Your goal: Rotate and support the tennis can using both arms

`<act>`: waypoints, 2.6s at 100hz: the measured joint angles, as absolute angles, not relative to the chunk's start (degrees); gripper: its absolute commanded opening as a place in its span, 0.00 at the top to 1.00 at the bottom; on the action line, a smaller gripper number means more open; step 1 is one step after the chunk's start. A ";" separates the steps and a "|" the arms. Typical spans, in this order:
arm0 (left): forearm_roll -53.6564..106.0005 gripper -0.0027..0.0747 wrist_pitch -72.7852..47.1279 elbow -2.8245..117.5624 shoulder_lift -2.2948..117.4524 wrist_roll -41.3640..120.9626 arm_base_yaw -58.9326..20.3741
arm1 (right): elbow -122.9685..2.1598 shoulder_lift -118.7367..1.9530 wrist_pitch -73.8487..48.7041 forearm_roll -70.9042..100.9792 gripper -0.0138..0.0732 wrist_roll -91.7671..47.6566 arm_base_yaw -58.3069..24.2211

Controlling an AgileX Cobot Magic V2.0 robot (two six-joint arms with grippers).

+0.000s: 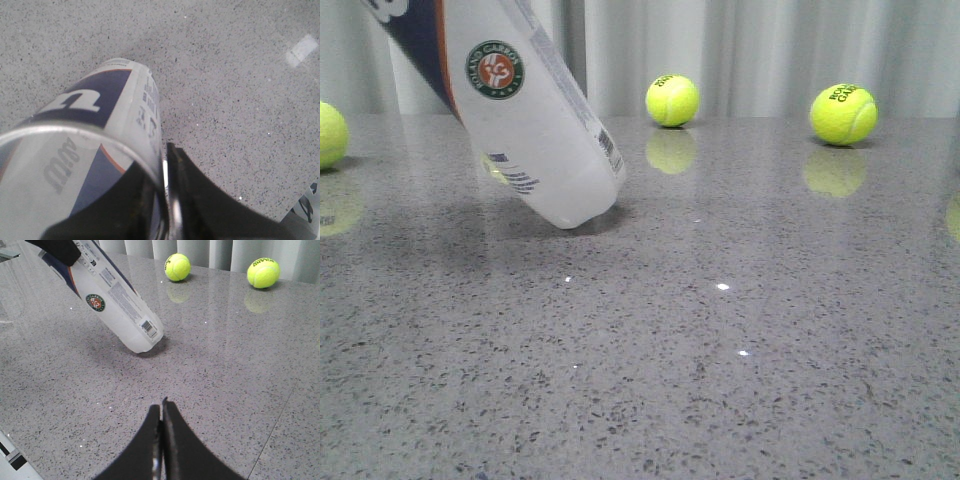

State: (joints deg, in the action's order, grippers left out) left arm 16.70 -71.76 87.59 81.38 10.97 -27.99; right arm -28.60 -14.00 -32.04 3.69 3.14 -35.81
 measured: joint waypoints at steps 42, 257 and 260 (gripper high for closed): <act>17.59 0.38 -72.00 93.39 82.54 11.06 -27.99 | -28.60 -14.00 -32.04 3.69 0.91 3.14 -35.81; 27.49 0.99 -30.62 51.91 44.68 21.97 -31.03 | -28.60 -14.00 -32.04 3.69 0.91 3.14 -35.81; 27.49 0.99 -30.34 50.65 42.91 21.97 -31.03 | -28.60 -14.00 -32.04 3.69 0.91 3.14 -35.81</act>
State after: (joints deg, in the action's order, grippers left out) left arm 27.49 -30.34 50.65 42.91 21.97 -31.03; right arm -28.60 -14.00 -32.04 3.69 3.14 -35.81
